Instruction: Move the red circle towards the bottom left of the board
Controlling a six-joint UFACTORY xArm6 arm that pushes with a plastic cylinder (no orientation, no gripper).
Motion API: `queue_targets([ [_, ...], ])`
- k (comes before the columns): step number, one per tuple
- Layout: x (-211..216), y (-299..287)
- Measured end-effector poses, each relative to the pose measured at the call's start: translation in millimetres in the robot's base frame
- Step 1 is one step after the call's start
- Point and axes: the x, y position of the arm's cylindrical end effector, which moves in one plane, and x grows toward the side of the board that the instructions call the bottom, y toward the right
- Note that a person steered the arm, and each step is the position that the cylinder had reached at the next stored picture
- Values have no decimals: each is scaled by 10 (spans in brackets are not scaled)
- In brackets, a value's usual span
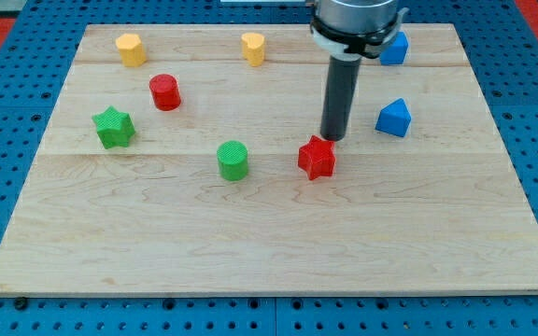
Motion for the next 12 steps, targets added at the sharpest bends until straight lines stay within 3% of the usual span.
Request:
queue_targets([
  [1, -646, -128],
  [2, -1002, -722],
  [3, -1089, -1655],
  [4, -863, -2188],
  [6, -419, -2052],
  [7, -654, -2390],
  [8, -575, -2468],
  [9, -178, -2226],
  [12, 865, -2467],
])
